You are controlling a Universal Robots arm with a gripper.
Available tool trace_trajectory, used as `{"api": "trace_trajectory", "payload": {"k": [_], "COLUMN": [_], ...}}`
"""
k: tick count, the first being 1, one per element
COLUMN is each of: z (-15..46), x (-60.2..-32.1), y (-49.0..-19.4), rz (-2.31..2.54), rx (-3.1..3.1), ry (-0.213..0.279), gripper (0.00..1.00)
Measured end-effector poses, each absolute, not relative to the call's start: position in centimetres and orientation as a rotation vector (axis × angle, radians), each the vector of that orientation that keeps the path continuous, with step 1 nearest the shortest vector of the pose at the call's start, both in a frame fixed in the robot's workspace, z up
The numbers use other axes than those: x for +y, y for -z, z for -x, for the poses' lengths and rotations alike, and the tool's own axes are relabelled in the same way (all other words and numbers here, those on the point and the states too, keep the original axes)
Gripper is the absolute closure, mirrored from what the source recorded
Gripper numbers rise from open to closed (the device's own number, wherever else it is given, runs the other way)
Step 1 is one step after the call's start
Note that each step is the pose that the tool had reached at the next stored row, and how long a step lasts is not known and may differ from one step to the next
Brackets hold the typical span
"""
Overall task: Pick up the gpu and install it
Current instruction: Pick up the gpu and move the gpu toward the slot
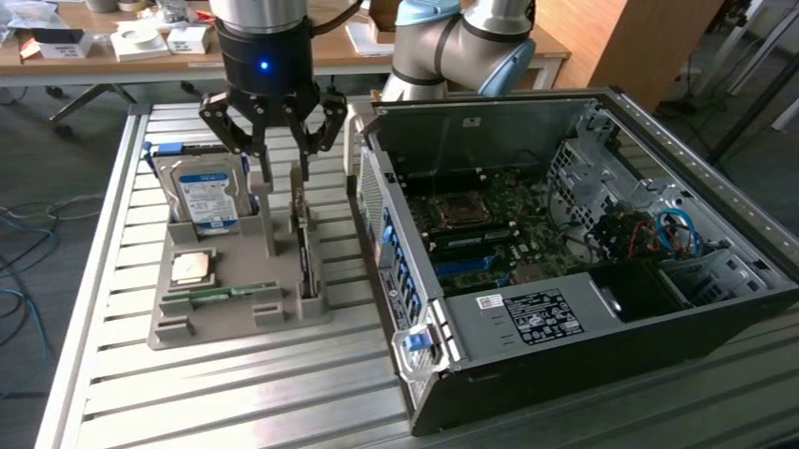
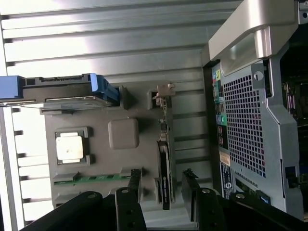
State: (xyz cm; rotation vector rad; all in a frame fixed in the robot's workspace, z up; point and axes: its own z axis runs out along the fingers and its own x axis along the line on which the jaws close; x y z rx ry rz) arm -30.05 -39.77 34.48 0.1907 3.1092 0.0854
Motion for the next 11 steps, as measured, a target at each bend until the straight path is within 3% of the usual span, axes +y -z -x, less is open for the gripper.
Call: {"api": "trace_trajectory", "payload": {"k": [11], "z": [30.05], "x": [-39.77], "y": [-34.07], "rz": [-0.191], "rx": [3.109], "ry": [-0.088], "gripper": [0.53]}}
